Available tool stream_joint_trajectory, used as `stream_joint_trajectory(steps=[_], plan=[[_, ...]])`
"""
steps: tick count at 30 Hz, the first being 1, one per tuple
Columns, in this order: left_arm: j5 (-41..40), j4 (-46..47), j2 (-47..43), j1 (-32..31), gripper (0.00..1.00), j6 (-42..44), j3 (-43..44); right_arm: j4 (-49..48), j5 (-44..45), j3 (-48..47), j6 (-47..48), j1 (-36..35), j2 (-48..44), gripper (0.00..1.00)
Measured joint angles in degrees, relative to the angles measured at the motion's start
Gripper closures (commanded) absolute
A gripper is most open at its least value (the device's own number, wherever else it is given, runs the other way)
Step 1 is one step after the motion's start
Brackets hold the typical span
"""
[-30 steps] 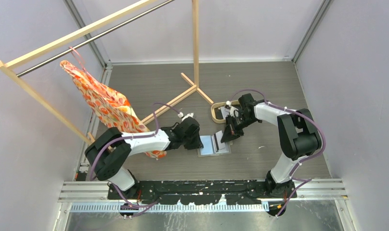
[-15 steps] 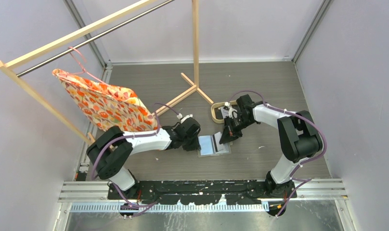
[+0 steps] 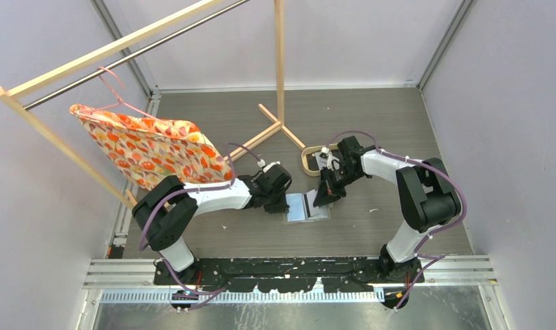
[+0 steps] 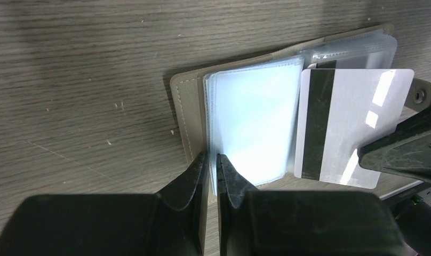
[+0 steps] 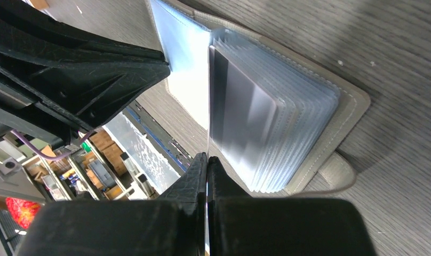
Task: Put the credit cards into the card holder
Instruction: Insert the credit card into the card holder.
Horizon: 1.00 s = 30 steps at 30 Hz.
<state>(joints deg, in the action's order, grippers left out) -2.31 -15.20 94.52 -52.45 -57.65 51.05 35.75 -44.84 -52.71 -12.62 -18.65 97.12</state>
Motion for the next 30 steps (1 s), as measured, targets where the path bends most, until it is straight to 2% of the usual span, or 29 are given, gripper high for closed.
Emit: stream_joint_trajectory(steps=[9, 30], plan=[[0.24, -0.09, 0.39, 0.02, 0.89, 0.07, 0.46, -1.03, -0.11, 0.83, -0.42, 1.51, -2.62, 0.99], [0.66, 1.11, 0.28, 0.07, 0.89, 0.00, -0.22, -1.03, -1.07, 0.90, 0.07, -0.68, 1.29, 0.99]])
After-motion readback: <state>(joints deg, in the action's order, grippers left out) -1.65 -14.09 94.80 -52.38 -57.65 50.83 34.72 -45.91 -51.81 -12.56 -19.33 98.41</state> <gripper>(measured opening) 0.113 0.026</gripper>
